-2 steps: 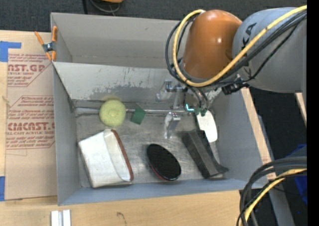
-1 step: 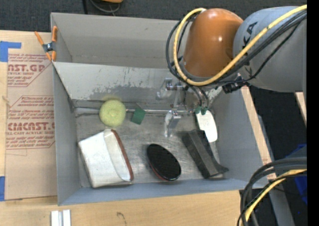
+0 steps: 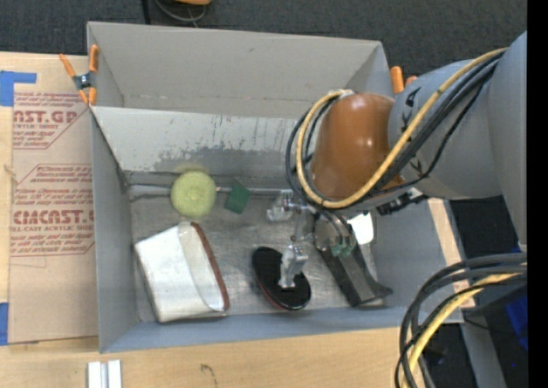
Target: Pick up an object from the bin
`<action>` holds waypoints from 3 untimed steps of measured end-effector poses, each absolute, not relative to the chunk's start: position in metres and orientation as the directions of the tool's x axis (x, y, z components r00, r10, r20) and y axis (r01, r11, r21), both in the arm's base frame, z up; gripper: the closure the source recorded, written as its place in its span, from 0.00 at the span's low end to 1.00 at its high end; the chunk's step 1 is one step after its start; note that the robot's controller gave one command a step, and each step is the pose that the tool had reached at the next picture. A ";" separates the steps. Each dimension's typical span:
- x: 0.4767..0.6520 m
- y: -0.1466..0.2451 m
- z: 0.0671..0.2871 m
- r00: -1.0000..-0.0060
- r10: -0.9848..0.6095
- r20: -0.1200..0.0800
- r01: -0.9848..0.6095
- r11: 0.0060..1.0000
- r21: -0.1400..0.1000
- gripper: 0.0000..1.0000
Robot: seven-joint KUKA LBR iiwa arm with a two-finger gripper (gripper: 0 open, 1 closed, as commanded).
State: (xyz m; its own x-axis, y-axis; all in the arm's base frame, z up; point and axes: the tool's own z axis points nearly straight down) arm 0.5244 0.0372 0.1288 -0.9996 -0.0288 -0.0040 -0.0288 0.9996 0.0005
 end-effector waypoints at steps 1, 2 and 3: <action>0.505 0.022 0.120 -0.999 -0.032 0.002 -0.032 0.999 0.001 0.00; 0.503 0.023 0.131 -1.000 0.012 -0.002 0.012 1.000 0.001 0.00; 0.487 0.038 0.073 -0.996 0.090 -0.008 0.090 0.996 0.004 0.00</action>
Offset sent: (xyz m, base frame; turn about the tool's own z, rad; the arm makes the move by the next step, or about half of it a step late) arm -0.0258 -0.0085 -0.0089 0.1018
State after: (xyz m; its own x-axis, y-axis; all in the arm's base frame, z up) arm 0.4870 0.0385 0.0729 -0.9959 0.0899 -0.0080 0.0899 0.9959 0.0039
